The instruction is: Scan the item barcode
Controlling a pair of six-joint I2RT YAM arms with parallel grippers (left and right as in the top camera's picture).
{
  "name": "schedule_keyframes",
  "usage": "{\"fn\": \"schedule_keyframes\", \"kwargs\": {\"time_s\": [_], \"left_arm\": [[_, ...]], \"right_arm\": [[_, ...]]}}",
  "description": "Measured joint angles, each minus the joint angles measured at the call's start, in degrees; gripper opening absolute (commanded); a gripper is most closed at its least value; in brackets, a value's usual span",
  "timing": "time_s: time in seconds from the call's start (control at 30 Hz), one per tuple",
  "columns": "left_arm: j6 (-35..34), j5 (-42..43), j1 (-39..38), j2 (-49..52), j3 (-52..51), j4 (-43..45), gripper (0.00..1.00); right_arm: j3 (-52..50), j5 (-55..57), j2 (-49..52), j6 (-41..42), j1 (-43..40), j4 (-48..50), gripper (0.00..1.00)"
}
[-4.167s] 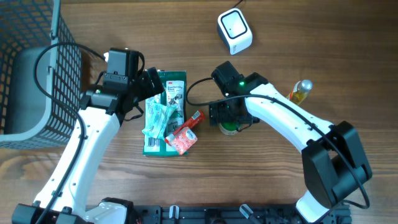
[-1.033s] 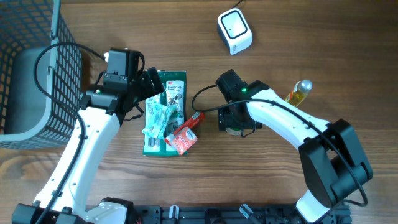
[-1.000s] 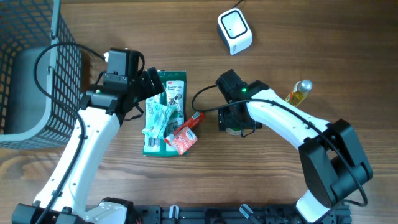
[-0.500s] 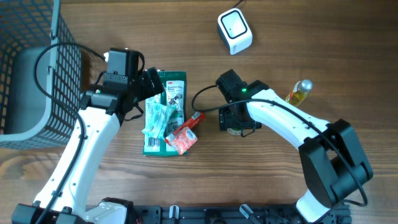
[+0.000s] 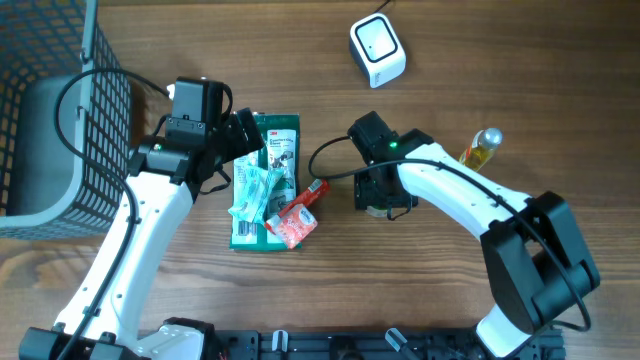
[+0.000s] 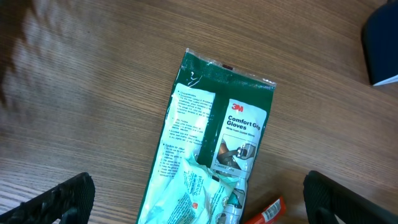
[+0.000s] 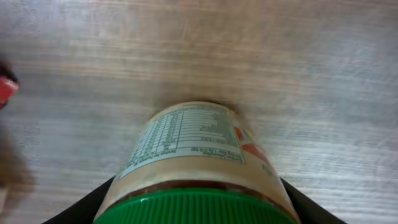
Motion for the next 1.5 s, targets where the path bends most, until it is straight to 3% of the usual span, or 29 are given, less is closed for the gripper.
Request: {"fn": "schedule_keyframes", "kwargs": {"time_s": [0.1,0.3,0.43,0.67,1.5], "left_arm": [[0.0,0.0,0.0,0.0,0.0,0.0,1.0],[0.0,0.0,0.0,0.0,0.0,-0.02,1.0],[0.0,0.0,0.0,0.0,0.0,-0.02,1.0],[0.0,0.0,0.0,0.0,0.0,-0.02,1.0],[0.0,0.0,0.0,0.0,0.0,-0.02,1.0]], "right_arm": [[1.73,-6.86,-0.02,0.02,-0.61,-4.17,0.29],[3.67,-33.33,-0.83,0.02,-3.06,-5.44,0.33],[3.76,-45.44,-1.03,5.86,-3.17,-7.63,0.37],[3.76,-51.1,-1.03,13.4,-3.17,-9.97,0.33],[3.76,-56.26,-1.03,14.67,-3.17,-12.33,0.25]]}}
